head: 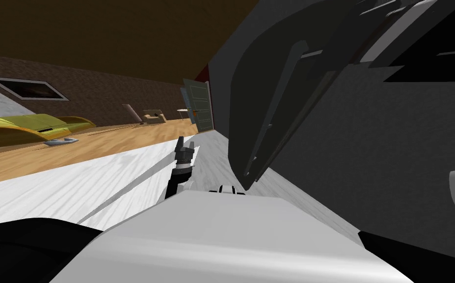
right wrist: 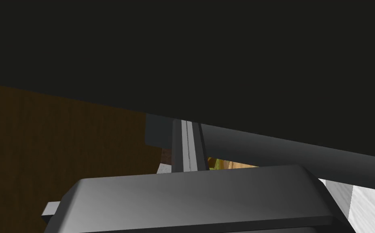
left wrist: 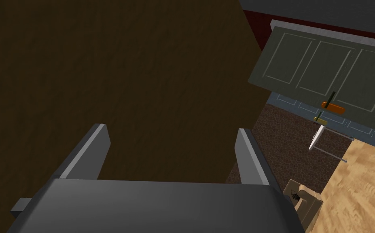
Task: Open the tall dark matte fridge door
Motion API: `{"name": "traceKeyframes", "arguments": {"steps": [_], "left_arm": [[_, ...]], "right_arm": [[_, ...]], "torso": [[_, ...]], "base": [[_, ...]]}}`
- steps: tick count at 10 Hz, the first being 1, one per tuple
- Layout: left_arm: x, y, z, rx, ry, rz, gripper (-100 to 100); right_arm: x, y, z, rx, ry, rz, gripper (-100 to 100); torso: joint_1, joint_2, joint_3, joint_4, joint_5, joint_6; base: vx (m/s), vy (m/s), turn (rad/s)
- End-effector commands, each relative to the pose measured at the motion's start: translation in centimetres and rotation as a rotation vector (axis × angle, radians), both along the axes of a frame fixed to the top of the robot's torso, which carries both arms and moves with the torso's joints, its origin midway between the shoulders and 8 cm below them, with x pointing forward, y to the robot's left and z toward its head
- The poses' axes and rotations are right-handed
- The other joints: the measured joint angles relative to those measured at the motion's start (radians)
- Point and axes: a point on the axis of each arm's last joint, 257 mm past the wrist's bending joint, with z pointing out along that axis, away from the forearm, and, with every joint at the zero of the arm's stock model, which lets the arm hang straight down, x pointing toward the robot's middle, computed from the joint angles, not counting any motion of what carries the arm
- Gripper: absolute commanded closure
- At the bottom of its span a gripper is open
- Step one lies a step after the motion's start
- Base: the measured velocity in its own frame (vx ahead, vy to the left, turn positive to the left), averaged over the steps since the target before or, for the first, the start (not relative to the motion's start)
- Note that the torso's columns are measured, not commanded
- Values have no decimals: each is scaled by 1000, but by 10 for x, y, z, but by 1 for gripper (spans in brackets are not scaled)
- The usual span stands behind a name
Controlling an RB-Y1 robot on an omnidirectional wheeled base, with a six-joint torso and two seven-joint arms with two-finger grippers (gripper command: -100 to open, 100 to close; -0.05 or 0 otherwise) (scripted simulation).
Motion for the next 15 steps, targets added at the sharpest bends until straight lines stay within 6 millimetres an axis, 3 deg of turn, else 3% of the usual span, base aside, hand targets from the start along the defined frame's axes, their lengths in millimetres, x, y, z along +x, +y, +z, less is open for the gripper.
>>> {"name": "traceKeyframes", "arguments": {"steps": [1, 3, 4, 6, 10, 15], "left_arm": [[0, 0, 0, 0, 0, 0, 0], [0, 0, 0, 0, 0, 0, 0], [0, 0, 0, 0, 0, 0, 0], [0, 0, 0, 1, 0, 0, 0], [0, 0, 0, 1, 0, 0, 0], [0, 0, 0, 1, 0, 0, 0]], "right_arm": [[4, -13, 3, 3, -3, -37, 100], [5, -16, 1, 1, -2, -45, 100], [0, -18, 4, 0, 19, -56, -100], [-5, -20, 8, -1, 43, -66, -100], [-17, -25, 14, 2, 92, -86, -100], [-36, -32, 22, 8, 157, -119, -100]], "torso": [[-2, 0, 0, 0, 1, -2], [-4, 7, 6, 3, -3, 3], [-14, 7, 6, 3, -5, 3], [-19, 5, 4, 3, -8, 4], [-2, 7, 6, 2, -2, 1], [-1, 6, 4, 3, 1, 0]], "base": [[-133, 250, -65], [-92, 245, -91], [10, 27, 67], [30, -12, 69], [38, -25, 48], [31, -10, 58]]}}
